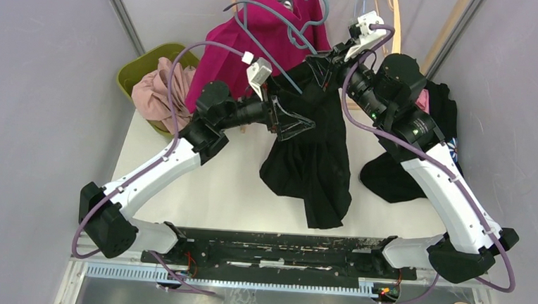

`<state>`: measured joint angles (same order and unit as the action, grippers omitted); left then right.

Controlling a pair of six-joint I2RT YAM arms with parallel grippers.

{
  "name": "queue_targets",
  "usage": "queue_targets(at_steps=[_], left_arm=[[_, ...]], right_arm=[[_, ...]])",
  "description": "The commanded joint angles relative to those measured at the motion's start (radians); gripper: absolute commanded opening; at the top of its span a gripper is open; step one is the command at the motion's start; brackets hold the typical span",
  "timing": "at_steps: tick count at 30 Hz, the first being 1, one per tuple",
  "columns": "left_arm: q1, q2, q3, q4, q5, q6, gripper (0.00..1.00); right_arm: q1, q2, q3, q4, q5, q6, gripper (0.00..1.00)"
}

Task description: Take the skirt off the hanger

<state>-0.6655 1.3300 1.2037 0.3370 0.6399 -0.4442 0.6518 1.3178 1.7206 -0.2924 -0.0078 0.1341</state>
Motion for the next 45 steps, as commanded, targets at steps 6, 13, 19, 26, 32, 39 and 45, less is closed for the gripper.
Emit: queue_targets(at_steps=[6, 13, 19, 26, 32, 39, 45], left_arm=[[-0.033, 0.026, 0.046, -0.062, 0.055, 0.014, 0.11], [-0.067, 0.067, 0.062, -0.091, 0.044, -0.009, 0.03], [-0.125, 0.101, 0.089, -0.144, 0.02, 0.006, 0.03], [-0.191, 0.132, 0.098, -0.215, -0.028, 0.043, 0.03], [-0.214, 0.118, 0.075, -0.27, -0.073, 0.093, 0.03], [-0.273, 0.078, 0.013, -0.437, -0.292, 0.255, 0.03], [-0.471, 0.1, 0.021, -0.596, -0.688, 0.463, 0.03]], right_arm=[[-0.002, 0.01, 0.074, 0.141, 0.008, 0.007, 0.01], [-0.003, 0.045, 0.097, 0.182, 0.026, 0.03, 0.01], [-0.001, 0.113, 0.152, 0.264, 0.053, 0.066, 0.01], [-0.003, 0.191, 0.226, 0.37, 0.111, 0.097, 0.01], [-0.002, 0.217, 0.275, 0.423, 0.143, 0.087, 0.01], [-0.002, 0.235, 0.347, 0.414, 0.163, 0.058, 0.01], [-0.001, 0.241, 0.35, 0.432, 0.185, 0.058, 0.01]])
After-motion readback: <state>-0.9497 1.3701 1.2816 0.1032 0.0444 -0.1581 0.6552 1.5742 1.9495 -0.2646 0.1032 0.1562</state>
